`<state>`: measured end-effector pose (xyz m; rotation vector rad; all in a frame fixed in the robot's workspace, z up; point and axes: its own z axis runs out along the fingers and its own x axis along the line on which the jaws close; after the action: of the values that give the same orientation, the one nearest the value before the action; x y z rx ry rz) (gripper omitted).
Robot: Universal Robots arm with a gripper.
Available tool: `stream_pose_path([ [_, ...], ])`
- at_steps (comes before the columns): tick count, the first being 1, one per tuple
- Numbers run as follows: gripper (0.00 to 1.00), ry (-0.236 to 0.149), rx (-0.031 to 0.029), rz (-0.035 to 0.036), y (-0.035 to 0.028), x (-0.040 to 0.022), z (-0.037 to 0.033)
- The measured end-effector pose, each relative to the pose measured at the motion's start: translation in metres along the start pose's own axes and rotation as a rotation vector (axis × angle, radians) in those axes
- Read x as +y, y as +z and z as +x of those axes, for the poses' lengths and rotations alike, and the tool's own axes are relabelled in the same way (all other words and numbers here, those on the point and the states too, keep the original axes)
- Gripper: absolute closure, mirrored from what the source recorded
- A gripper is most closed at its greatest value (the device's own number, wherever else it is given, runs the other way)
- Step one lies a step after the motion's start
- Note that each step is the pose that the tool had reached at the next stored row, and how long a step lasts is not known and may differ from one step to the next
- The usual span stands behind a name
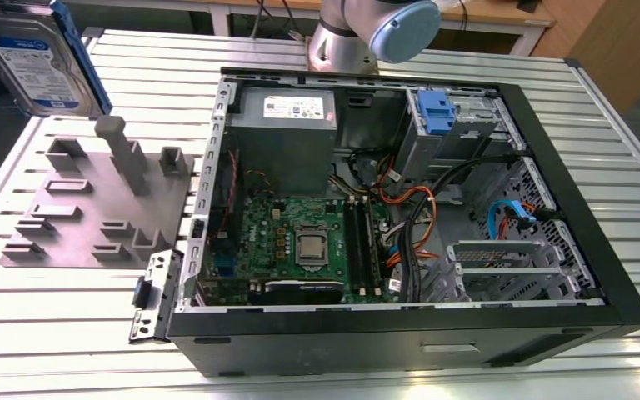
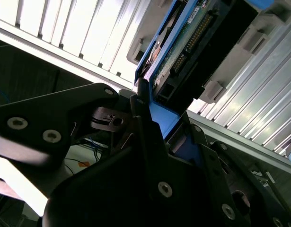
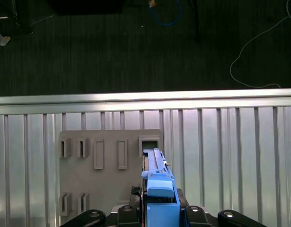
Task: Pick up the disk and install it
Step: 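Pick up the disk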
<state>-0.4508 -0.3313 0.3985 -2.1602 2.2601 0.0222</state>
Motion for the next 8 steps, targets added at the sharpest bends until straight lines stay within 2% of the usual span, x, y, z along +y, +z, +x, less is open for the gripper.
stream_pose_path([
  [8,0.63,0.000,-0.0001,0.0002,-0.0019,0.0000,-0.0001],
])
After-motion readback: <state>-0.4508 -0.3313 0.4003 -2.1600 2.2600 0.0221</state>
